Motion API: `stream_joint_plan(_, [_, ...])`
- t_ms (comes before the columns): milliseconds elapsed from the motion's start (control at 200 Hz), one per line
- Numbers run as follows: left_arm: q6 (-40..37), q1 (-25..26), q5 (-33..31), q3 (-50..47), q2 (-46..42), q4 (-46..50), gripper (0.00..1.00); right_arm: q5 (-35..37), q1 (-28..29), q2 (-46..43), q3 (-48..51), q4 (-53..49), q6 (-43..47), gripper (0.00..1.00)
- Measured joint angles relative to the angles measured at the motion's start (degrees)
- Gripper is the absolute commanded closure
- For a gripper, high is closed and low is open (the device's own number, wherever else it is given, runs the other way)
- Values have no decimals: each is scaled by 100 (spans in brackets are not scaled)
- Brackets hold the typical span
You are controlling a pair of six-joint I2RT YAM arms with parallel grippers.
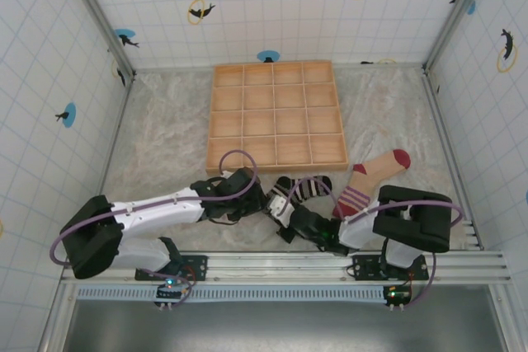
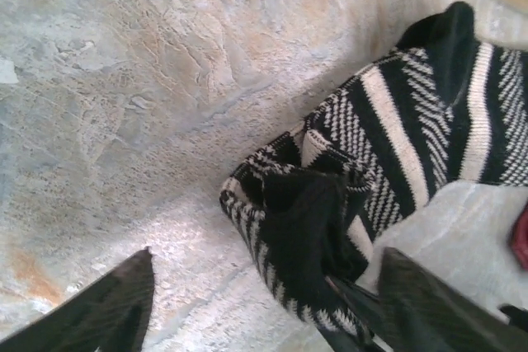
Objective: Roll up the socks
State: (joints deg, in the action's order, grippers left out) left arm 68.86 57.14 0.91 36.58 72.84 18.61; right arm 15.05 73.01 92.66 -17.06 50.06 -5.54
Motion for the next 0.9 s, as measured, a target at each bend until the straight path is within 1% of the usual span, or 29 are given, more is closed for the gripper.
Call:
stream_joint_plan(55, [-7,31,-28,0,-138,-26,24,-407,-256,-39,101,127,-407,100])
stream_joint_plan(170, [-68,61,-111,-28,-365,-243,28,-1198,-710,-52,221,393,-1263,100])
stream_joint_plan(305, [-153,138,-184,-208,-422,-555,34,-1749,-970,-50,361,619,-2232,100])
stream_joint_plan(360, [-153,205,-208,-262,-393,-608,36,-1891,-1054,-50,448,743,-2653,100])
stream_joint_plan(596, [-136,396,-334,-527,-221,-1067,47,-2245,-1333,-15,791,1204,-4214,100])
stream_joint_plan(681, [-133,415,-369,-680,-216,-1266,48,-2238,-1351,-31,885,1272,-4647,100])
stream_joint_plan(771, [-131,457,-422,-758,-144,-1460,48,-2164,-1351,-155,909,1123,-5106,100])
stream_joint_plan(896, [-129,590,-485,-765,103,-1720,49,-2055,-1351,-446,870,605,-5681,100])
